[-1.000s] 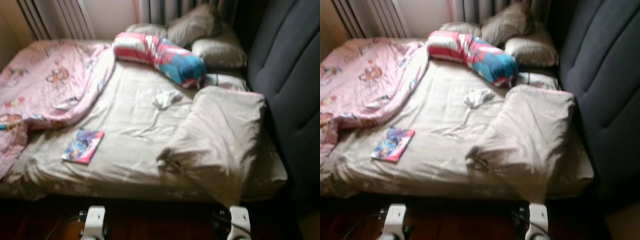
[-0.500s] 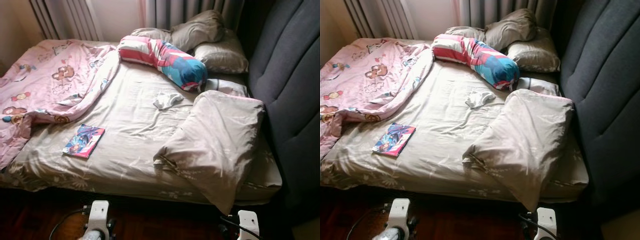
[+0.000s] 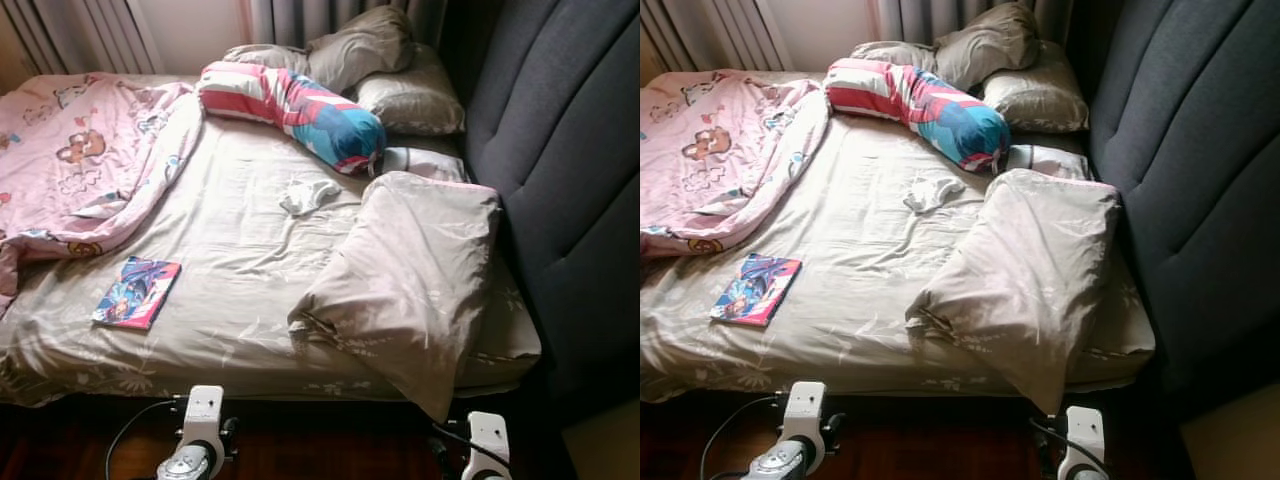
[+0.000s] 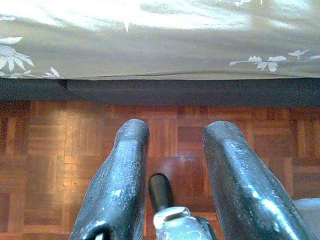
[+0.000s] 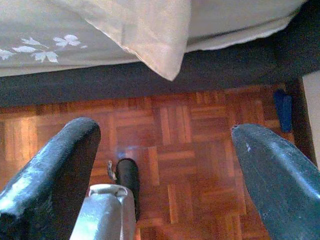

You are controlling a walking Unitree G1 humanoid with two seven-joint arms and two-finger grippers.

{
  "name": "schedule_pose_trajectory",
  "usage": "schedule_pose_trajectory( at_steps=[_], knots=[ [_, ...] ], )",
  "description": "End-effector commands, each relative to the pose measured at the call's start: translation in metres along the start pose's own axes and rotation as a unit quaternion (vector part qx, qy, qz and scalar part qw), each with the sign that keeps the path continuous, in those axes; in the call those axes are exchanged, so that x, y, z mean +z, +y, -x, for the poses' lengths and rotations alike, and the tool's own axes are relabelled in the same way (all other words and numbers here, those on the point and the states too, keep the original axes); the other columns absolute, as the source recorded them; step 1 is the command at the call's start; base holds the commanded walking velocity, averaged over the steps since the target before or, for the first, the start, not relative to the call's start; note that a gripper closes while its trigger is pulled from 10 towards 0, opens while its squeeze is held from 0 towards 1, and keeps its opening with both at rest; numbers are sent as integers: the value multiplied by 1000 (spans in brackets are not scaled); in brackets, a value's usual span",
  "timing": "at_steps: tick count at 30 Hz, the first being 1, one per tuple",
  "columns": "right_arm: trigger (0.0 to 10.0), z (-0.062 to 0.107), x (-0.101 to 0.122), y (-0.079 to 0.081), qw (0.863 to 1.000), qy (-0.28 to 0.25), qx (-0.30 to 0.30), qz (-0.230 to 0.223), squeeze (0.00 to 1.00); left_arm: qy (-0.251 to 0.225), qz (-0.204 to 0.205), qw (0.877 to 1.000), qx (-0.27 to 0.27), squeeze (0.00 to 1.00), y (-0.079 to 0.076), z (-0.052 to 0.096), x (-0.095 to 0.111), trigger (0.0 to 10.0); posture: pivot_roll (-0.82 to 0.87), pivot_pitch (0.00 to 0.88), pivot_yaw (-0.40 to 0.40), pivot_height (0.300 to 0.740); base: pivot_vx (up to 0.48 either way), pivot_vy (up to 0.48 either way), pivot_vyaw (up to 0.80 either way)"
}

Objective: Clean up the room

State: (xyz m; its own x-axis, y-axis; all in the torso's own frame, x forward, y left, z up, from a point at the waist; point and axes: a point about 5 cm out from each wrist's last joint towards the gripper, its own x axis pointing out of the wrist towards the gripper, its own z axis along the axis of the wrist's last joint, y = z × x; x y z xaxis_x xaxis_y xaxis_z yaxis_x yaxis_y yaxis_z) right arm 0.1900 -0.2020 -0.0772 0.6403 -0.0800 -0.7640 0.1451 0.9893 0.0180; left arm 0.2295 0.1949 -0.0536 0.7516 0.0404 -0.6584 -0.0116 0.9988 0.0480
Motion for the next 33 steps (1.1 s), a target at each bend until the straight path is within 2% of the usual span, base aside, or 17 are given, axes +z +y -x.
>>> schedule_pose_trajectory(
  at_steps=[1, 17, 28, 33],
  knots=[
    [10000, 1, -4, -2, 1000, 4, -2, -1, 0, 5, 5, 1000, 3, 0, 2, 2, -6, 10000, -45, 108, -12, 740, 281, 0, 0],
    [10000, 4, -6, -16, 1000, 4, -8, -3, 0, 8, 2, 1000, -1, 0, 1, 1, -4, 10000, -46, 114, -13, 740, 309, 0, 0],
    [10000, 3, -5, -13, 1000, 4, -6, -4, 0, 10, 4, 1000, 2, 0, 2, 1, -5, 10000, -44, 118, -16, 740, 320, 0, 0],
    [10000, 2, -1, -11, 1000, -4, -4, -8, 0, 9, 4, 1000, 4, 0, 3, 2, -5, 10000, -46, 118, -17, 740, 0, 0, 0]
  ],
)
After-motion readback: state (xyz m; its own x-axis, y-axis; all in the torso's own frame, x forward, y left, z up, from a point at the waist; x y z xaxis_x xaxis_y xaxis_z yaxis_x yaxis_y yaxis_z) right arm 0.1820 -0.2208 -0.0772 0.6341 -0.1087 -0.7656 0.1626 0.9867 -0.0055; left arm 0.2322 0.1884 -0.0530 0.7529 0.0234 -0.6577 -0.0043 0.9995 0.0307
